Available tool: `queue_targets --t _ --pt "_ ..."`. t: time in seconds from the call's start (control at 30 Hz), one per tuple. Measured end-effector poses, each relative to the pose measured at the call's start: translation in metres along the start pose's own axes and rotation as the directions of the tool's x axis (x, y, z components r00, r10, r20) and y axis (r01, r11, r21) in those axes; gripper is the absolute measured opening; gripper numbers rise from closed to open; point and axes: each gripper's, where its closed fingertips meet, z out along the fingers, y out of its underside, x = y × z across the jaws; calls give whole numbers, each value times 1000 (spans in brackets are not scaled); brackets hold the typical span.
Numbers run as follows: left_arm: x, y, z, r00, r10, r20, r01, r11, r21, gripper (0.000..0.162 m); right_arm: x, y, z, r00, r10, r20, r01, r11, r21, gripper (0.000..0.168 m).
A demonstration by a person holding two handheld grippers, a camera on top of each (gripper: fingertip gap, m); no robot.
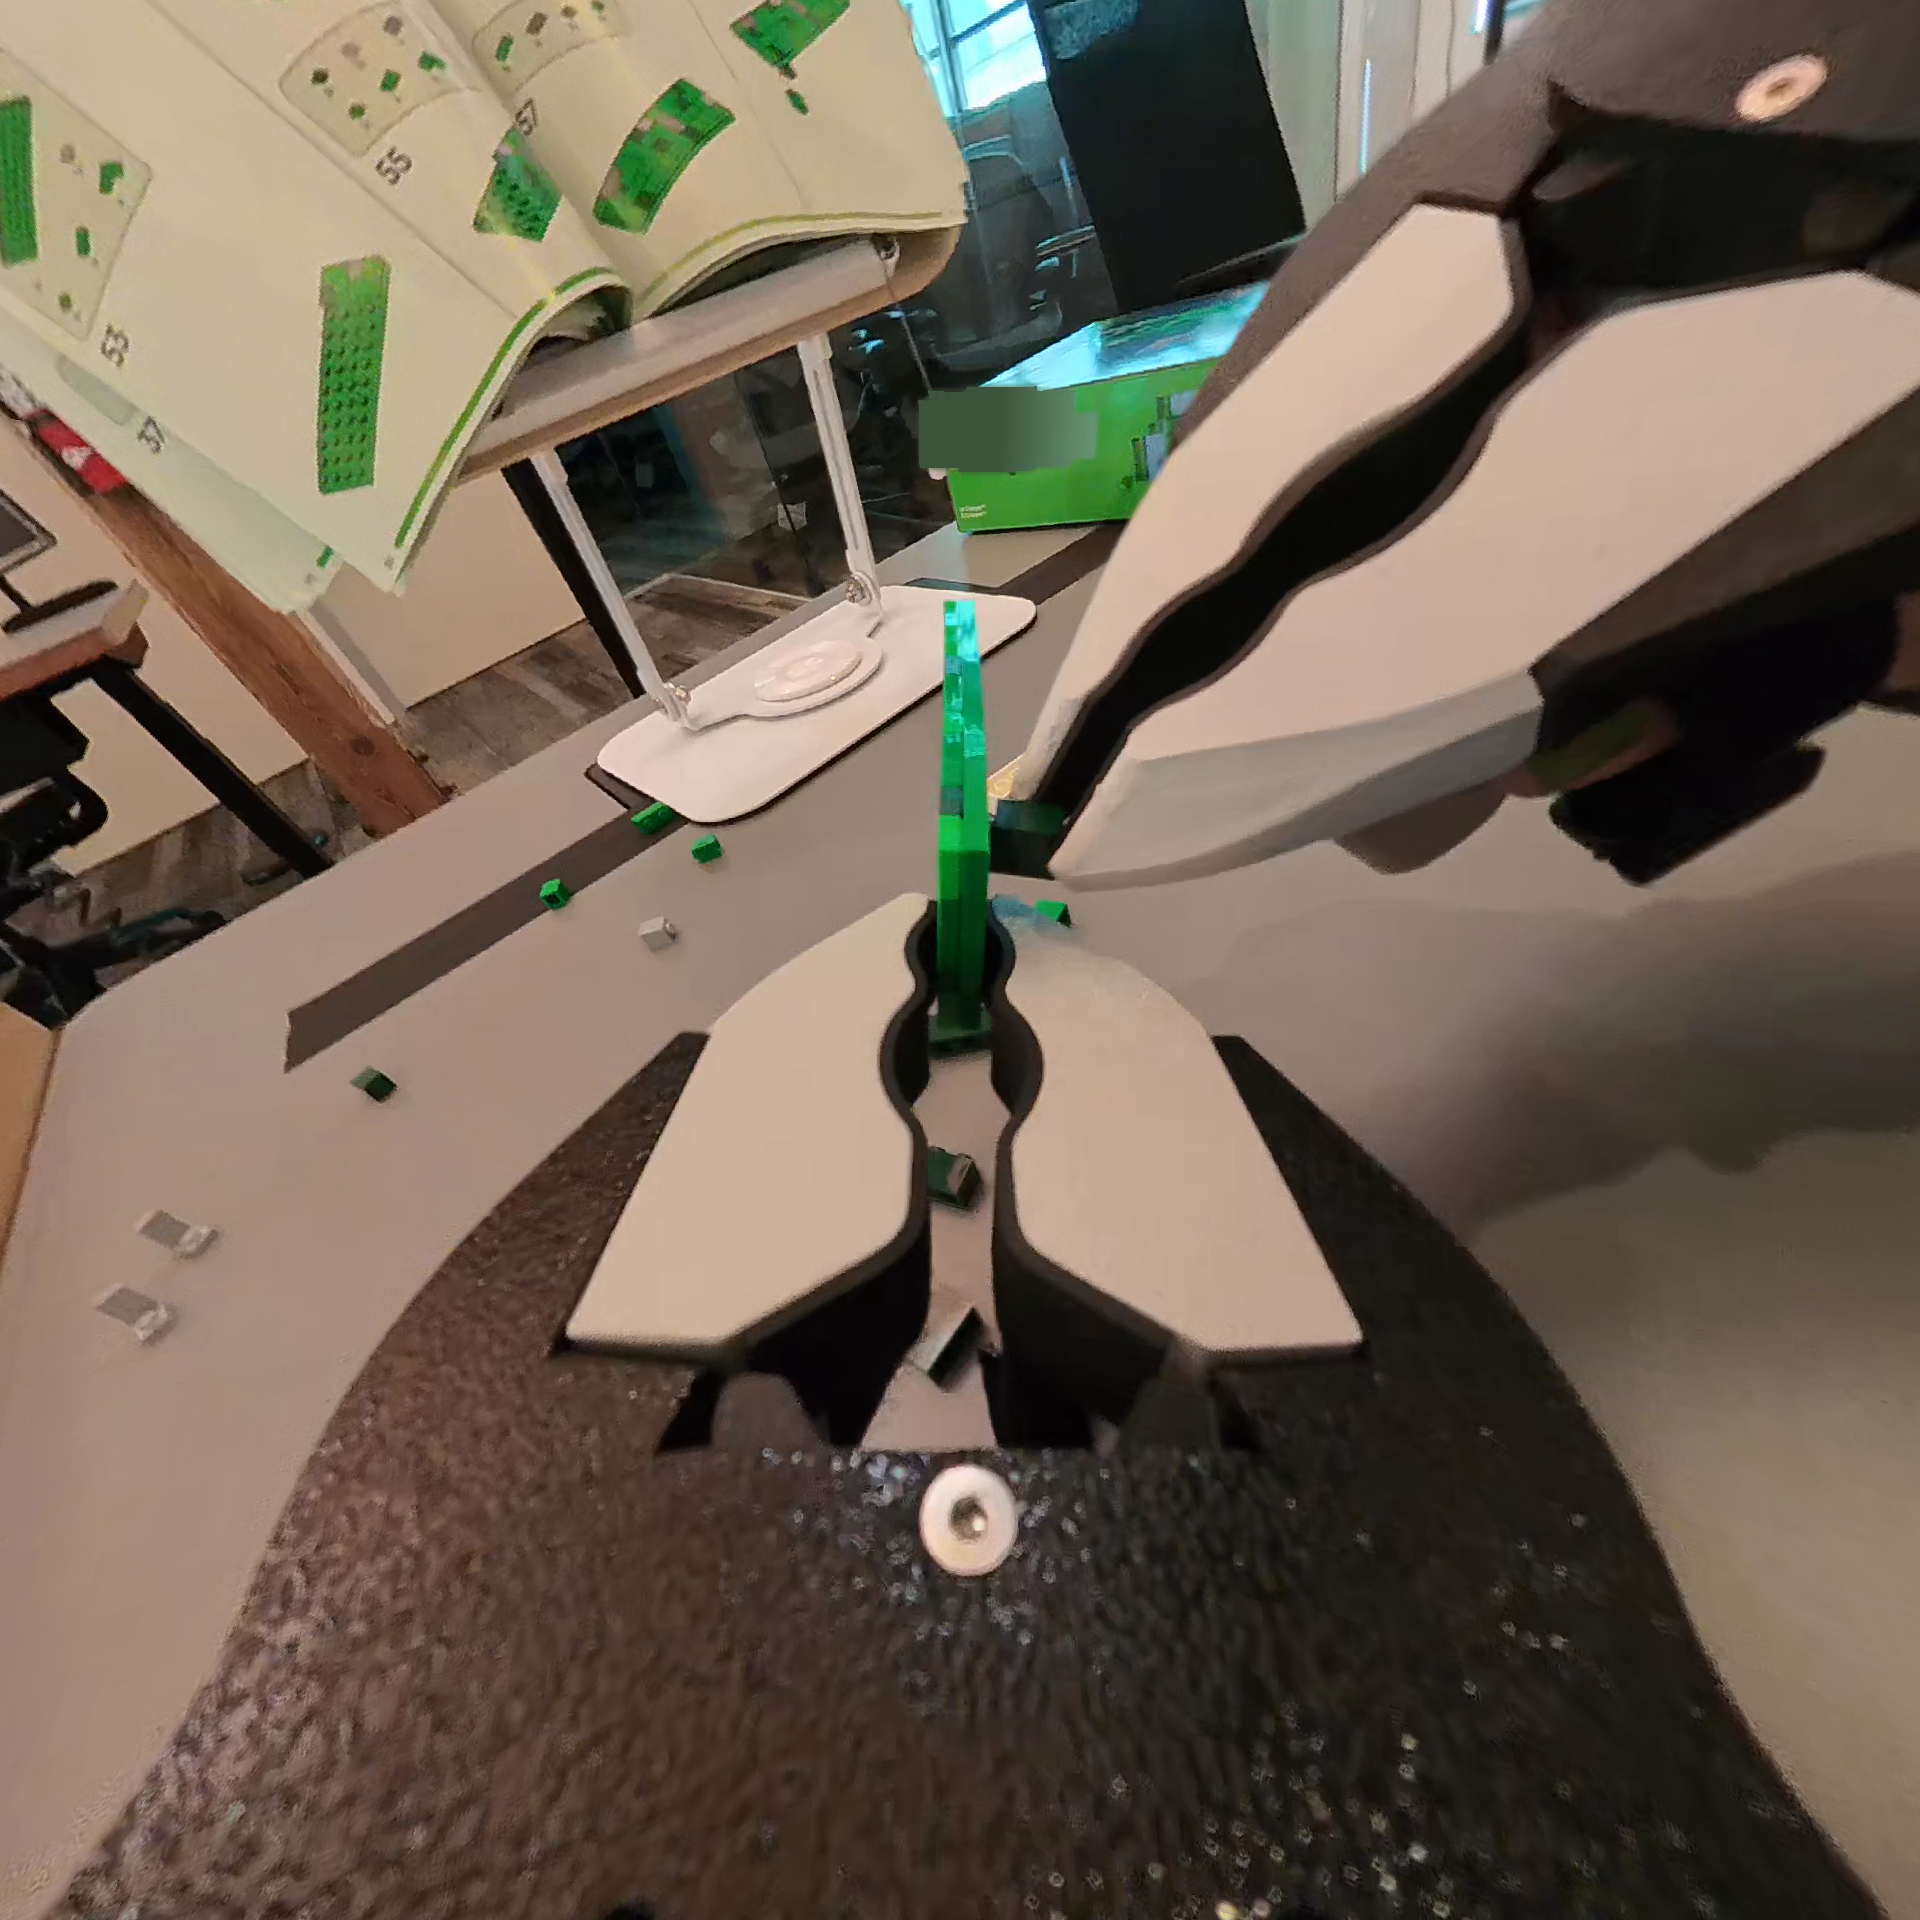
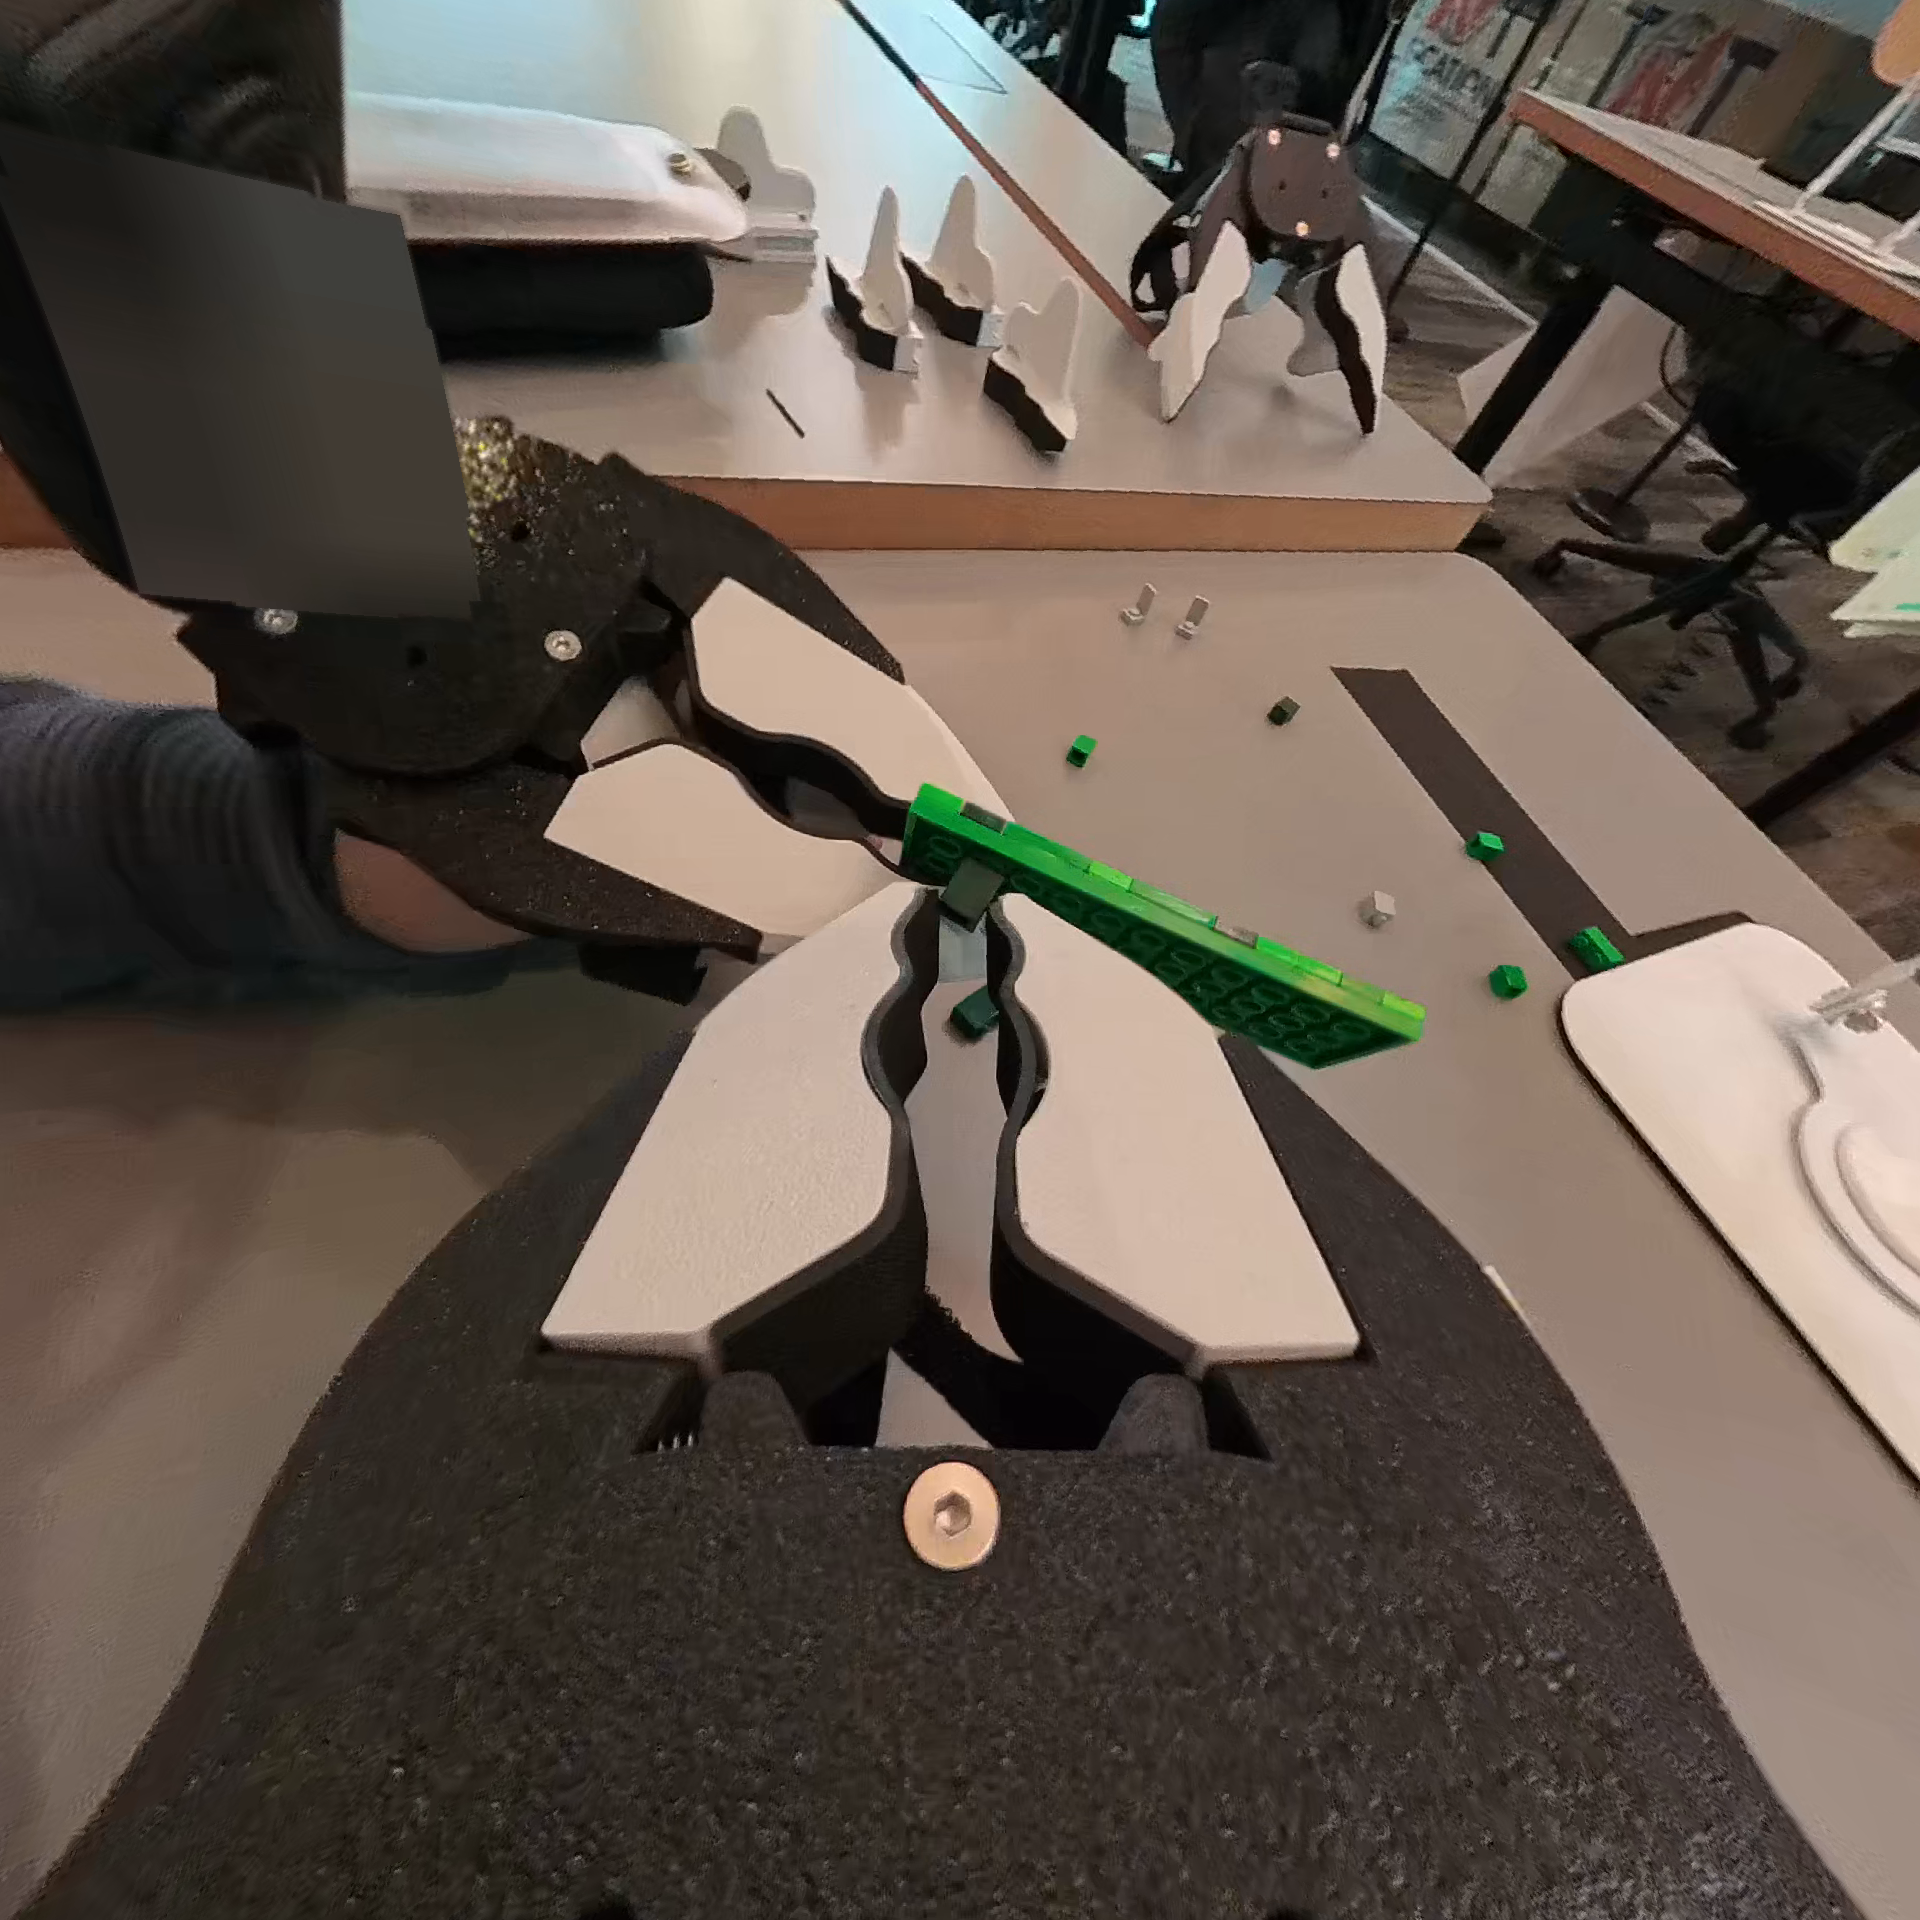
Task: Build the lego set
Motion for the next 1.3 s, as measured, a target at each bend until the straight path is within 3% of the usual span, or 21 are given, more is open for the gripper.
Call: queue_targets --t 0.23,0.53,0.8,0.93,1.03,1.13,1.3 --pt "1 3 4 995 -94 27 95 996 -7 6 3 9 4 992 129 8 -129 991 -45 8" --pt "3 7 6 992 -121 24 121 992 -24 6 -7 13 -2 992 36 123 -17 989 -150 8" --pt "0 1 3 981 -190 25 189 981 28 6 -29 -4 -3 966 8 257 5 999 -51 8" --pt "-13 3 -1 969 -236 71 233 972 42 6 -23 1 -15 958 -5 288 36 994 -102 8" --pt "-29 10 -6 966 -212 150 211 977 21 6 -9 44 -33 934 0 356 138 921 -363 8" --pt "-34 9 -9 964 -209 165 207 978 34 6 1 101 -49 901 -55 431 328 735 -593 8" --pt "-30 7 -8 974 -158 161 157 987 21 6 -5 132 -56 855 -73 514 442 621 -647 8"
